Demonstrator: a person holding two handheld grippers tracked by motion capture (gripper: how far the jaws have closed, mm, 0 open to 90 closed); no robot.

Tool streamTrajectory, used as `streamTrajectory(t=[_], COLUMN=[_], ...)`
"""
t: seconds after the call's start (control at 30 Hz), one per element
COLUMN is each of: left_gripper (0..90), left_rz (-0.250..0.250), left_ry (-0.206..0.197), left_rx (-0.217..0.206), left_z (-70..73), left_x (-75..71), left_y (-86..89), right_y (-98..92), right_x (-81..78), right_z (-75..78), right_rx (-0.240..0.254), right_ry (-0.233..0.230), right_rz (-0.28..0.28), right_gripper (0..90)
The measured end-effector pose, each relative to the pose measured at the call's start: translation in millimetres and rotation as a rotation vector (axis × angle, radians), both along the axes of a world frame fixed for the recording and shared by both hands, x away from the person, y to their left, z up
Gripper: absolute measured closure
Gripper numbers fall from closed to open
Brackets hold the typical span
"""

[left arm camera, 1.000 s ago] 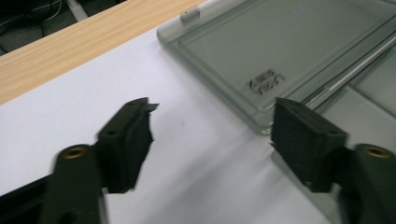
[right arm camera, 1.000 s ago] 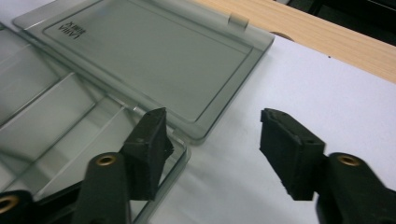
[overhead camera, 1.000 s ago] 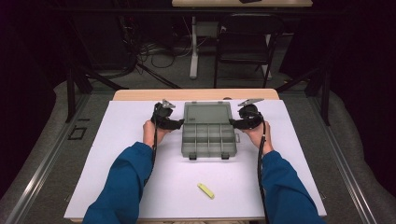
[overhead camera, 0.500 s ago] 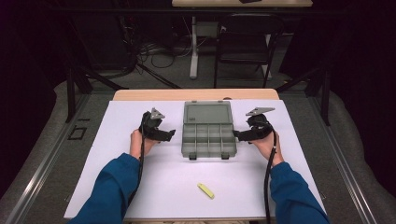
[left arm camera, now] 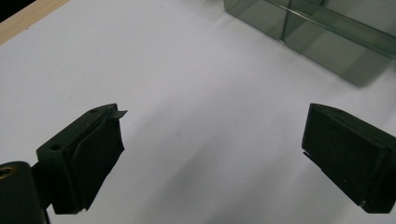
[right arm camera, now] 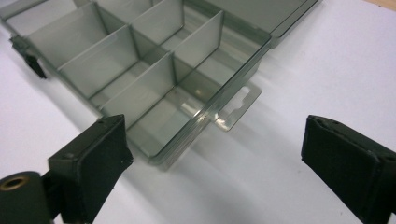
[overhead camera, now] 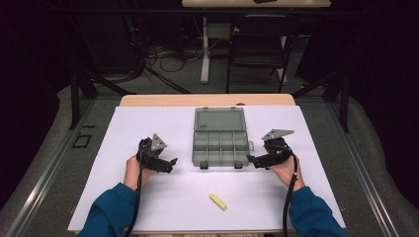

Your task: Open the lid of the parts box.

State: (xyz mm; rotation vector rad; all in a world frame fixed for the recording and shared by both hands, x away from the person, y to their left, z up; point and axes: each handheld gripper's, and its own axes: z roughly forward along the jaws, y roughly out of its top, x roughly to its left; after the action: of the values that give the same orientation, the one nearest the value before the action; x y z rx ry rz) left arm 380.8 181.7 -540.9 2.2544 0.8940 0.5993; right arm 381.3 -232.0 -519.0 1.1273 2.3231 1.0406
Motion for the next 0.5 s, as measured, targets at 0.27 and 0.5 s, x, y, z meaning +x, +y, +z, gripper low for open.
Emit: streamTrajectory(t=[0.27, 0.5], left_gripper=[1.7, 0.1], left_rz=[0.002, 0.010], left_ry=[0.000, -0.018], left_rx=[0.022, 0.015], left_z=[-8.6, -5.7], left_x=[-28.4, -43.6], left_y=[5.8, 10.7], right_y=[1.3, 5.7], right_x=[-17.0, -30.9], right_z=[-5.8, -9.8], right_rx=[-0.012, -0.011], right_ry=[0.016, 0.024], right_rz=[0.020, 0.038], right_gripper=[1.3, 0.0])
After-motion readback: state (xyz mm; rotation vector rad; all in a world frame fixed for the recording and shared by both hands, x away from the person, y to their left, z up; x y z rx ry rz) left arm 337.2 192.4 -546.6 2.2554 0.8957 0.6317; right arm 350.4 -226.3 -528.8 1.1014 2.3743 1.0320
